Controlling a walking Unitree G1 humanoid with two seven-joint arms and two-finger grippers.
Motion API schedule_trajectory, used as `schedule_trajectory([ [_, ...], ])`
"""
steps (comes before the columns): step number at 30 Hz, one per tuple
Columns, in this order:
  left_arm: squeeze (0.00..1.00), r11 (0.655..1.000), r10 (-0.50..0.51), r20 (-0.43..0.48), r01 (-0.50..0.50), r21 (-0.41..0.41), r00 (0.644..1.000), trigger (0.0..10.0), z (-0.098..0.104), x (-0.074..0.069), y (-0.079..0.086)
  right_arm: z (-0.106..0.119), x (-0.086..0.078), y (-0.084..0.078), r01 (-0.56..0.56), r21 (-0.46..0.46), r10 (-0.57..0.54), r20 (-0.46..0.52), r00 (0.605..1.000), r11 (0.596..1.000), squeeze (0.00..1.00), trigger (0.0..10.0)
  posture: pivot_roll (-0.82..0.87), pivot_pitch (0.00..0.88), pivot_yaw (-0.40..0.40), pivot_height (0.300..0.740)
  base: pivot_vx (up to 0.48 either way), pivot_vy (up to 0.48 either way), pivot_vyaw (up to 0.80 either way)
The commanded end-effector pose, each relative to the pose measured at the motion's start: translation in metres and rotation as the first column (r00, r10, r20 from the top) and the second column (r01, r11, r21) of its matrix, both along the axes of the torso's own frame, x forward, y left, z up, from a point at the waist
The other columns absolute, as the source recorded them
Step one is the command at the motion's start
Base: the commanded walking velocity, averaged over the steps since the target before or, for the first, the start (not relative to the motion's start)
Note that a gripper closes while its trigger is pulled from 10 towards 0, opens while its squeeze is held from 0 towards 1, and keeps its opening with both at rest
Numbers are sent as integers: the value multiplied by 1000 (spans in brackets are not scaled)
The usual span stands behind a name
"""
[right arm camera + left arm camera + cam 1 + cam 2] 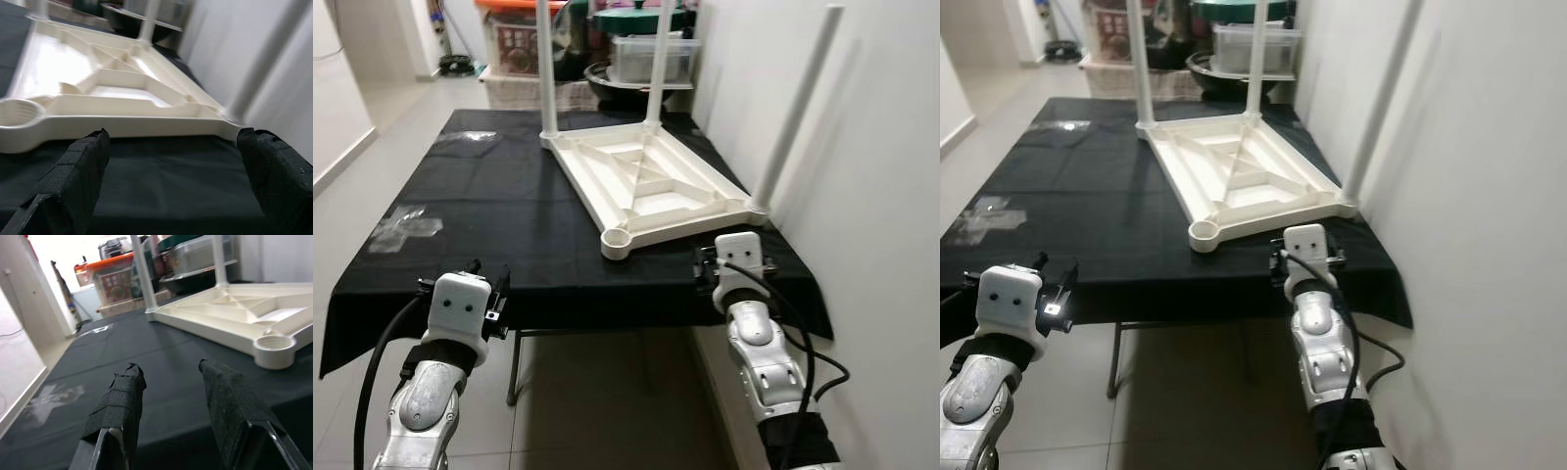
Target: Building children table
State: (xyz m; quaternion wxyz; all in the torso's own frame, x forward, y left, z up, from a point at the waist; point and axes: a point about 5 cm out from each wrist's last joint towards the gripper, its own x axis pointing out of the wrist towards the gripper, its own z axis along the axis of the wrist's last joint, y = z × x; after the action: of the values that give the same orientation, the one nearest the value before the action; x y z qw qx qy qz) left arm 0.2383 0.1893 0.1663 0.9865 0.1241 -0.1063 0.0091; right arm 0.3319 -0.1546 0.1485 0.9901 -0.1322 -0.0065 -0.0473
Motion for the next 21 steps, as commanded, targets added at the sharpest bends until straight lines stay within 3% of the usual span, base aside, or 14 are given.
schedule_trajectory([
  [1, 0, 1000, -18, -4, 18, 10, 1000, 10000, -1, -1, -2, -1, -3, -6, 14, 3, -14, 2, 1000, 1000, 0, 10000, -74, 0, -76, 740, 0, 0, -800],
  [11, 0, 1000, -29, -5, 29, 11, 1000, 10000, -1, -2, -4, 1, -2, -5, 6, 18, -7, 14, 1000, 1000, 0, 10000, -70, 0, -77, 740, 0, 0, -800],
  [18, 0, 1000, -21, -1, 21, 6, 1000, 10000, 0, -2, -4, 2, -3, 8, -77, -16, 77, 20, 997, 997, 0, 10000, -67, 0, -78, 740, 0, 0, 0],
  [21, 0, 999, -44, 3, 44, -2, 999, 10000, 0, -1, -9, 1, -3, 12, -88, -19, 88, 20, 996, 996, 0, 10000, -66, 0, -80, 740, 0, -334, 0],
])
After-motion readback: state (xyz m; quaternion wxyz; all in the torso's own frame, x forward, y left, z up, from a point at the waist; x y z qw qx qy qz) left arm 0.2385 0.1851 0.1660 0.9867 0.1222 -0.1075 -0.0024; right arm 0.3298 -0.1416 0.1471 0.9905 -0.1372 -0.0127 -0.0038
